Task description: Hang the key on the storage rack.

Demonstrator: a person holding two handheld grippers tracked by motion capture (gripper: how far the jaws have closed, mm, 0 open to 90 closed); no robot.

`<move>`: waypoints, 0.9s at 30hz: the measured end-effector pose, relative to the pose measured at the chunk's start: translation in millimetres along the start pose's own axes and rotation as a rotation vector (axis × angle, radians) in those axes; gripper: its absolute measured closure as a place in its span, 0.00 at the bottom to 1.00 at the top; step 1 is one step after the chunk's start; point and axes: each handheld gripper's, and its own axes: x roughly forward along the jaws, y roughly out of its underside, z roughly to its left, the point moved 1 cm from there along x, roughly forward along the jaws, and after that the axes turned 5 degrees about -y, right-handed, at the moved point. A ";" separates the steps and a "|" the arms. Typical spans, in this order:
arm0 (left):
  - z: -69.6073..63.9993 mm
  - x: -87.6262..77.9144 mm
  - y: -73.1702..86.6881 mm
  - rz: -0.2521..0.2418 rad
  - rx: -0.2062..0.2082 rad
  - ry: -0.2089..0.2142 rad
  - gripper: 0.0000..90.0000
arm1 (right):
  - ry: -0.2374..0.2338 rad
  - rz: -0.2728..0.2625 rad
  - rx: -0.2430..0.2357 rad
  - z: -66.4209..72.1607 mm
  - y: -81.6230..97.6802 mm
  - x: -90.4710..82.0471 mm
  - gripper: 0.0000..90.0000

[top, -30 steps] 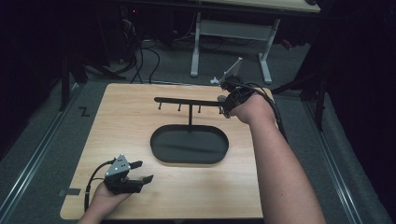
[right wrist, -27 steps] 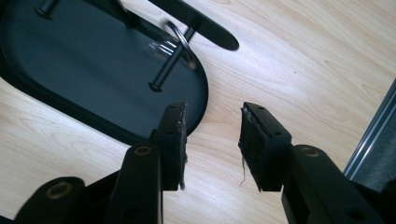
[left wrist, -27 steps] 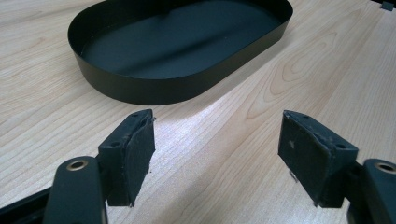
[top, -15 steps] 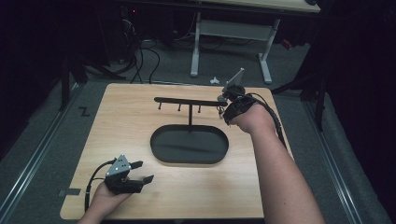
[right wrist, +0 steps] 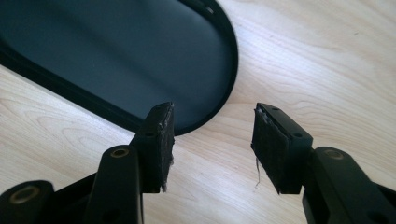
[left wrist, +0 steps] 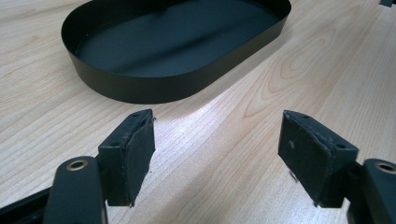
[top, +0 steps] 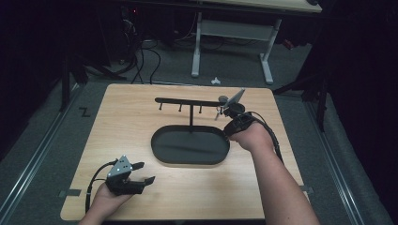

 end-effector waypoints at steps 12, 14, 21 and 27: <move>-0.3 1.6 0.4 0.008 0.004 0.003 0.31 | -0.040 -0.062 0.016 0.0 41.5 37.1 0.51; -0.1 1.8 0.4 0.011 0.003 0.003 0.31 | -0.056 -0.089 0.017 1.7 50.3 40.7 0.51; -0.9 2.7 0.3 0.017 0.009 0.001 0.31 | -0.043 -0.241 0.019 8.5 88.7 55.8 0.47; -0.7 3.8 0.8 0.023 0.012 -0.007 0.31 | 0.010 -0.369 0.000 12.2 125.0 73.6 0.47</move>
